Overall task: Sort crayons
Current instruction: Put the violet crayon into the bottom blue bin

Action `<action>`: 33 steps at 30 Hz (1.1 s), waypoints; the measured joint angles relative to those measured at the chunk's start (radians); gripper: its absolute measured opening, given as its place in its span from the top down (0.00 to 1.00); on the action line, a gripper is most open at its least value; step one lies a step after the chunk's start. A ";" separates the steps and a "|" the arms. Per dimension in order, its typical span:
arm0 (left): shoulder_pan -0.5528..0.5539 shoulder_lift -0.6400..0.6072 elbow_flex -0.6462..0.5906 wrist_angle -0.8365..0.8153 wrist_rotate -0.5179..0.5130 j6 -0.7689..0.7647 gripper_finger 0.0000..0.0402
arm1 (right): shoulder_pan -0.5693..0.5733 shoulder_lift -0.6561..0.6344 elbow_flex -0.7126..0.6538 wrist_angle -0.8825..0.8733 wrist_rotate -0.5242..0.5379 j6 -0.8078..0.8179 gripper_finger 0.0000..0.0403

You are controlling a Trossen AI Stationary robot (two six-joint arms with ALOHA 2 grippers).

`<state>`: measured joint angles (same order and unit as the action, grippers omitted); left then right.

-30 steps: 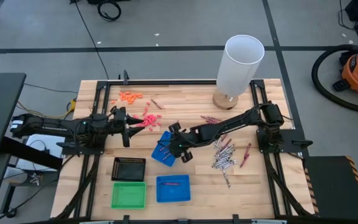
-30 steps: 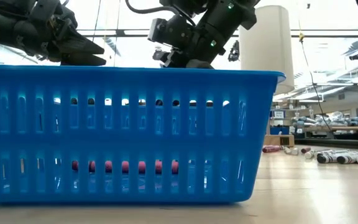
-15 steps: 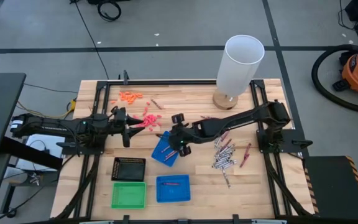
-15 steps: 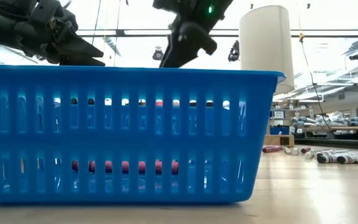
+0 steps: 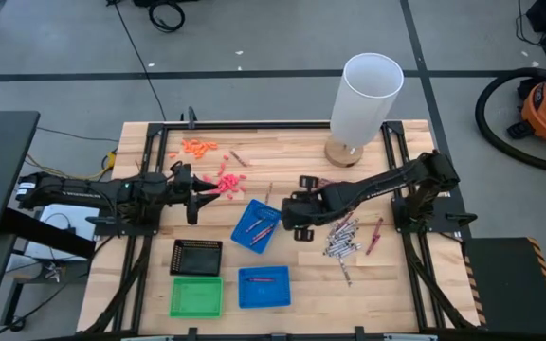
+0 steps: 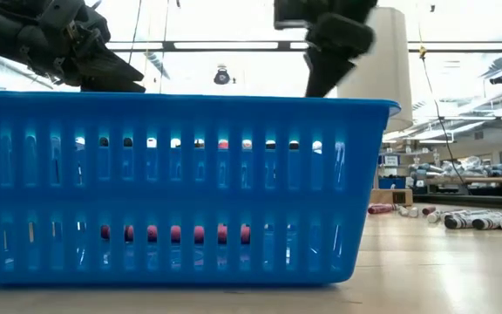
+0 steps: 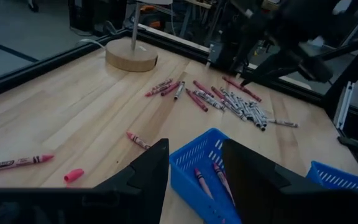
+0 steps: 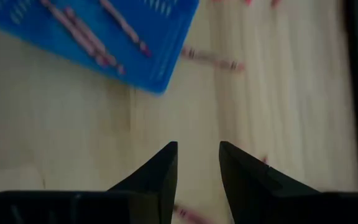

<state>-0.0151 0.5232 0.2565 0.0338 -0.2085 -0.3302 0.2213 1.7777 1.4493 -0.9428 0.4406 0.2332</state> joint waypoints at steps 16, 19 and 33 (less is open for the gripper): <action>0.001 0.000 0.000 0.000 0.000 -0.017 0.60 | -0.099 -0.026 -0.236 -0.043 -0.232 -0.243 0.69; 0.001 0.000 0.000 -0.001 0.000 -0.017 0.60 | -0.132 -0.020 -0.236 -0.036 -0.256 -0.308 0.69; 0.001 0.000 0.000 -0.009 -0.004 0.004 0.60 | -0.187 0.004 -0.258 0.000 -0.346 -0.512 0.69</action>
<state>-0.0143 0.5232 0.2569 0.0250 -0.2127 -0.3259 0.0338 1.7813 1.1911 -0.9430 0.0941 -0.2788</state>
